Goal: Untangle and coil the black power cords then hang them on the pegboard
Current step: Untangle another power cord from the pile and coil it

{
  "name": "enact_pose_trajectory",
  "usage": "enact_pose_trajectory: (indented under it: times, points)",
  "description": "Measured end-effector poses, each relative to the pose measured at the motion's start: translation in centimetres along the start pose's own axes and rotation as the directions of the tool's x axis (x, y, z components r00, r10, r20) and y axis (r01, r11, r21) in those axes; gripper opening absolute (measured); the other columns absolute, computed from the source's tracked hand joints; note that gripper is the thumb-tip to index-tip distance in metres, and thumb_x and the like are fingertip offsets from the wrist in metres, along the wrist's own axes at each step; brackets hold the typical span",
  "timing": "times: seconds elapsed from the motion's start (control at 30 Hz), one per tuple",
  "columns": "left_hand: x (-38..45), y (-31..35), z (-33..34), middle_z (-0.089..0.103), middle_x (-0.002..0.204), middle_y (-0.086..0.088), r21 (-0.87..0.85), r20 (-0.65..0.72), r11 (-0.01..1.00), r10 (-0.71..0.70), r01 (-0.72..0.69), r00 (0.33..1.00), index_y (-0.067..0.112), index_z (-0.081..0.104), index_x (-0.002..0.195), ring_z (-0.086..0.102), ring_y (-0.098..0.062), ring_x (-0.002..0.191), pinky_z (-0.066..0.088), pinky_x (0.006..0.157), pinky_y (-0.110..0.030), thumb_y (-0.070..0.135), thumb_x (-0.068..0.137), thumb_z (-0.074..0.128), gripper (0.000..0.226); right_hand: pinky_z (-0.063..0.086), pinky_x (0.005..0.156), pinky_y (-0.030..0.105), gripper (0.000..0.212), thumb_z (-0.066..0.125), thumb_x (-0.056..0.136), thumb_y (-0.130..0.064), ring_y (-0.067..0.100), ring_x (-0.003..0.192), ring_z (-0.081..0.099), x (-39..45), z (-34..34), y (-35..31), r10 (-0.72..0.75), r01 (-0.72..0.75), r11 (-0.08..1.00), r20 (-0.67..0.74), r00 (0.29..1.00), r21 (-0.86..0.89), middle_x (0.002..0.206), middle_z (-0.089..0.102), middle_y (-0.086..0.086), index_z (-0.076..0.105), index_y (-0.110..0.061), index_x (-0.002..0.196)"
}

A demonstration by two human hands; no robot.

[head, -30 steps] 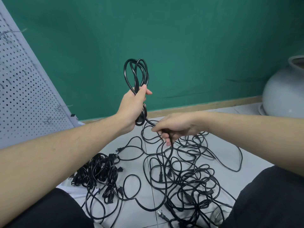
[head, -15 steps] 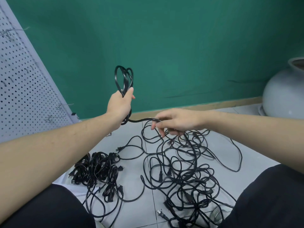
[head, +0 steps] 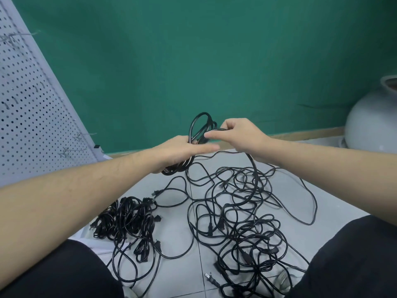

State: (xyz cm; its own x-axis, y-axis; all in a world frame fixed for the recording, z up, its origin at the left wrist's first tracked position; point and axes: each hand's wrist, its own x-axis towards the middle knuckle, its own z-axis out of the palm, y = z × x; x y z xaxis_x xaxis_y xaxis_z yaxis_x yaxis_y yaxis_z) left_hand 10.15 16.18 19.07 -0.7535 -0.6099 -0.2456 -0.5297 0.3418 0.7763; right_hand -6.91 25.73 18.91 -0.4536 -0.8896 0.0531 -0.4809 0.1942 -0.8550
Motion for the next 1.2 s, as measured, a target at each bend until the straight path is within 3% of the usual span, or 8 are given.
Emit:
enact_pose_trajectory:
  times: [0.1,0.2,0.37,0.5,0.63,0.73,1.0,1.2]
  points:
    - [0.3,-0.9,0.4,0.056,0.079,0.006,0.09,-0.026,0.995,-0.031,0.033,0.999,0.014,0.062,0.093,0.049,-0.015,0.071,0.035,0.065,-0.027,0.036,0.087,0.072,0.024,0.034,0.054,0.026,0.026,0.079,0.086,-0.037,0.014,0.062,0.036,0.2,-0.3,0.2,-0.014,-0.005,0.99,0.13,0.991,0.143,0.064,0.043,-0.005,0.061,-0.021,0.077]
    - [0.1,-1.3,0.2,0.055,0.088,-0.003,0.017,-0.1,0.997,-0.075,0.077,0.992,0.007,0.065,0.104,0.048,-0.021,0.078,0.036,0.072,-0.032,0.034,0.072,0.058,0.042,0.047,0.05,0.025,0.016,0.07,0.095,-0.032,0.011,0.056,0.044,-0.3,-0.8,0.2,-0.016,-0.016,0.988,0.205,0.979,0.151,0.063,0.047,-0.003,0.069,-0.017,0.089]
    - [0.4,-1.5,0.4,0.054,0.086,-0.002,-0.077,-0.114,0.995,-0.079,0.07,0.99,0.02,0.07,0.086,0.044,-0.02,0.063,0.031,0.052,-0.028,0.008,0.09,0.048,0.025,0.043,0.051,0.025,0.062,0.06,0.084,-0.073,0.016,0.039,0.048,-0.5,-1.2,0.0,-0.004,-0.001,0.922,-0.011,1.0,-0.386,0.049,0.046,-0.002,0.049,-0.014,0.068]
    - [0.8,-1.8,0.6,0.056,0.08,-0.002,-0.175,-0.077,0.981,-0.1,0.086,0.992,0.026,0.067,0.067,0.046,-0.022,0.067,0.037,0.056,-0.029,0.003,0.082,0.046,0.035,0.041,0.053,0.022,0.035,0.06,0.096,-0.051,0.009,0.051,0.039,-0.1,-1.6,-0.3,-0.025,0.024,0.997,-0.003,1.0,-0.069,0.058,0.043,-0.009,0.062,-0.019,0.082]
    - [0.1,-1.4,1.1,0.056,0.082,-0.007,-0.31,-0.015,0.95,-0.028,0.022,0.999,0.014,0.055,0.077,0.044,-0.011,0.05,0.035,0.051,-0.025,-0.008,0.083,0.036,0.03,0.049,0.077,0.024,0.012,0.062,0.099,-0.034,-0.008,0.069,0.053,0.0,-1.3,-0.1,-0.102,0.106,0.984,-0.036,0.994,0.144,0.076,0.063,-0.03,0.068,-0.029,0.091]
    - [-0.3,-0.8,1.6,0.064,0.09,-0.011,-0.405,0.052,0.914,0.013,0.009,0.999,0.015,0.053,0.073,0.038,-0.016,0.054,0.034,0.051,-0.026,-0.011,0.082,0.031,0.036,0.059,0.089,0.038,0.01,0.068,0.095,-0.036,0.003,0.089,0.061,0.1,-0.8,0.2,-0.089,0.115,0.956,-0.105,0.99,0.271,0.101,0.068,-0.014,0.071,-0.032,0.087]
    - [-1.0,0.2,3.1,0.067,0.106,-0.013,-0.489,0.134,0.872,0.083,-0.007,0.988,0.015,0.048,0.068,0.039,-0.015,0.054,0.036,0.05,-0.026,-0.013,0.079,0.03,0.035,0.061,0.085,0.048,0.038,0.073,0.093,-0.032,0.025,0.076,0.073,-0.1,-0.6,-0.4,0.081,-0.07,0.804,0.008,0.997,0.591,0.087,0.069,0.008,0.047,-0.026,0.12]
    - [-1.2,0.8,3.0,0.068,0.115,-0.022,-0.477,0.135,0.879,0.088,-0.013,0.987,0.014,0.057,0.069,0.051,-0.015,0.055,0.041,0.049,-0.024,-0.006,0.073,0.04,0.027,0.035,0.05,0.025,0.023,0.073,0.093,-0.022,0.01,0.046,0.027,0.2,0.1,-2.0,0.068,-0.031,0.673,-0.02,0.997,0.739,0.064,0.038,-0.006,0.055,-0.022,0.109]
